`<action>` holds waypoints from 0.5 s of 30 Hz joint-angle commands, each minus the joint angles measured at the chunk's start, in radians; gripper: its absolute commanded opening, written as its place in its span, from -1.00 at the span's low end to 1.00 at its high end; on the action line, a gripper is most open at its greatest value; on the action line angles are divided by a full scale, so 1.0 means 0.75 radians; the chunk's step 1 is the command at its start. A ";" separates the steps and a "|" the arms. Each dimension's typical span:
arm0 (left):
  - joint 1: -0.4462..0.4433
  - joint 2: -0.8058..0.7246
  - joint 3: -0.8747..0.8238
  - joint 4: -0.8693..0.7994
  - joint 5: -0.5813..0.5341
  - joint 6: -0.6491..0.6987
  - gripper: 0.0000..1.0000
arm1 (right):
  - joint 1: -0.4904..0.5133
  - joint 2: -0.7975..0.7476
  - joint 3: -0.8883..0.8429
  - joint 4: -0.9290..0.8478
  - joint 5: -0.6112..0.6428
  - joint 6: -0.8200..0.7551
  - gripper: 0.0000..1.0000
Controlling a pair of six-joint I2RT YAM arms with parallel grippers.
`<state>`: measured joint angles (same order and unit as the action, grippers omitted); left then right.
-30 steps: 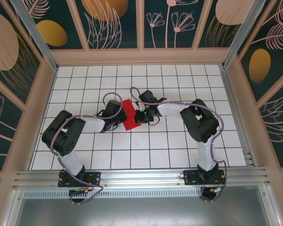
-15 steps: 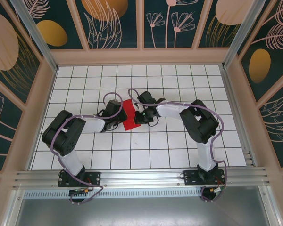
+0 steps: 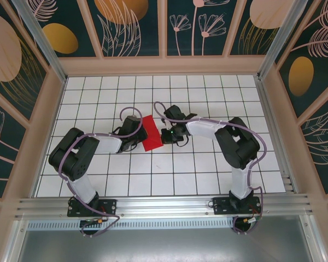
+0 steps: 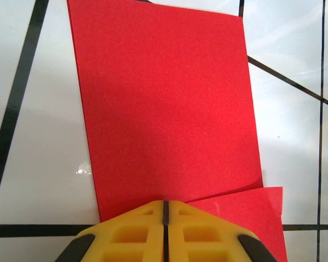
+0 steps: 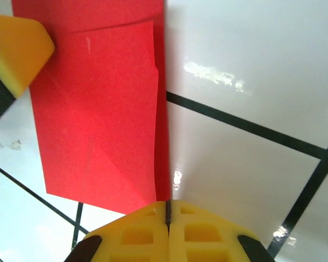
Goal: Fold a paper plane with a square sheet of paper (pick it up from the middle)
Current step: Fold the triangle a second time at the center of the table.
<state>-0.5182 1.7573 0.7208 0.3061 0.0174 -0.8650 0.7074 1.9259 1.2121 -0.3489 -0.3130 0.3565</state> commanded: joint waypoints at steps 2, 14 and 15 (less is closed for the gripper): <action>0.010 0.065 -0.011 -0.152 -0.058 0.028 -0.83 | 0.028 -0.035 0.029 -0.025 -0.025 -0.016 -0.86; 0.010 0.067 -0.014 -0.148 -0.059 0.024 -0.83 | 0.035 0.064 0.028 0.022 -0.057 0.013 -0.87; 0.010 0.068 -0.014 -0.150 -0.060 0.024 -0.83 | 0.028 0.068 0.016 0.023 -0.054 0.015 -0.87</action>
<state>-0.5182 1.7607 0.7242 0.3061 0.0166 -0.8650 0.7383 1.9556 1.2346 -0.3378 -0.3489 0.3546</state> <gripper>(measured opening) 0.089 0.066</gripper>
